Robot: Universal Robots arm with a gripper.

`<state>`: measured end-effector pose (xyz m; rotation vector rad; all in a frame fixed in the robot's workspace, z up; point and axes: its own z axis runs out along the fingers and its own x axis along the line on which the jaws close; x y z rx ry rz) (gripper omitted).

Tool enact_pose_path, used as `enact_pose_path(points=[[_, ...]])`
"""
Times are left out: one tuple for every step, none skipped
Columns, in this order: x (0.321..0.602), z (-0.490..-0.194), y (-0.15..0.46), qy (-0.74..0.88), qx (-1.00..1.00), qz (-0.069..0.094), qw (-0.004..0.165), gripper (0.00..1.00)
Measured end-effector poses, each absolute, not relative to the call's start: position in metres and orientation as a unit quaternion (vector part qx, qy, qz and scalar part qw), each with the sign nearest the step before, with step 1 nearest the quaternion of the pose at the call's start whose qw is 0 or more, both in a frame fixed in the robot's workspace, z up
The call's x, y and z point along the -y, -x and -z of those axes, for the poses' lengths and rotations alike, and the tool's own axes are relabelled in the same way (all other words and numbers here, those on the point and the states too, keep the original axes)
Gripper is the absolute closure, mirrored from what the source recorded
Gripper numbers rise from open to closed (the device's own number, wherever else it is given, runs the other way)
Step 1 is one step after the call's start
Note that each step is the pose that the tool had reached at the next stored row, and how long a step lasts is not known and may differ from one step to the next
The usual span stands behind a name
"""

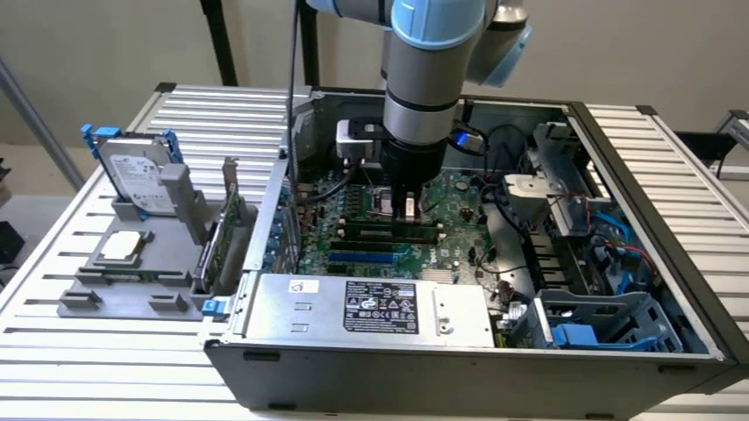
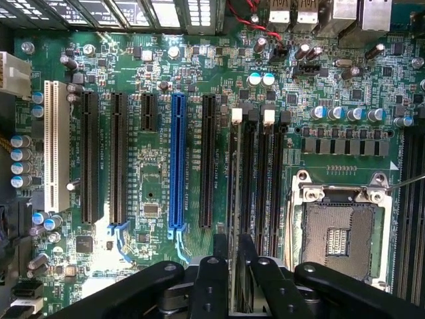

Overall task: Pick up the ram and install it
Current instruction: 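Insert the ram into the slot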

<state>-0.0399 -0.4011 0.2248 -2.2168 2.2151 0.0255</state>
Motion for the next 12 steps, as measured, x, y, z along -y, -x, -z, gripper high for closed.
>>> enact_pose_path(points=[[0.401, -0.228, 0.04, 0.707, -0.707, -0.008, 0.004, 0.79], [0.401, -0.231, 0.04, 0.707, -0.707, -0.008, 0.004, 0.79], [0.401, -0.236, 0.04, 0.707, -0.707, -0.008, 0.004, 0.79], [0.401, -0.24, 0.04, 0.707, -0.707, -0.008, 0.004, 0.79], [0.401, -0.243, 0.04, 0.707, -0.707, -0.008, 0.004, 0.79], [0.401, -0.245, 0.04, 0.707, -0.707, -0.008, 0.004, 0.79], [0.401, -0.246, 0.04, 0.707, -0.707, -0.008, 0.004, 0.79], [0.401, -0.247, 0.041, 0.707, -0.707, -0.009, 0.004, 0.79], [0.401, -0.248, 0.041, 0.707, -0.707, -0.009, 0.005, 0.81], [0.401, -0.248, 0.042, 0.707, -0.707, -0.009, 0.005, 0.81], [0.401, -0.248, 0.042, 0.707, -0.707, -0.009, 0.005, 0.87], [0.401, -0.248, 0.042, 0.707, -0.707, -0.009, 0.005, 0.87]])
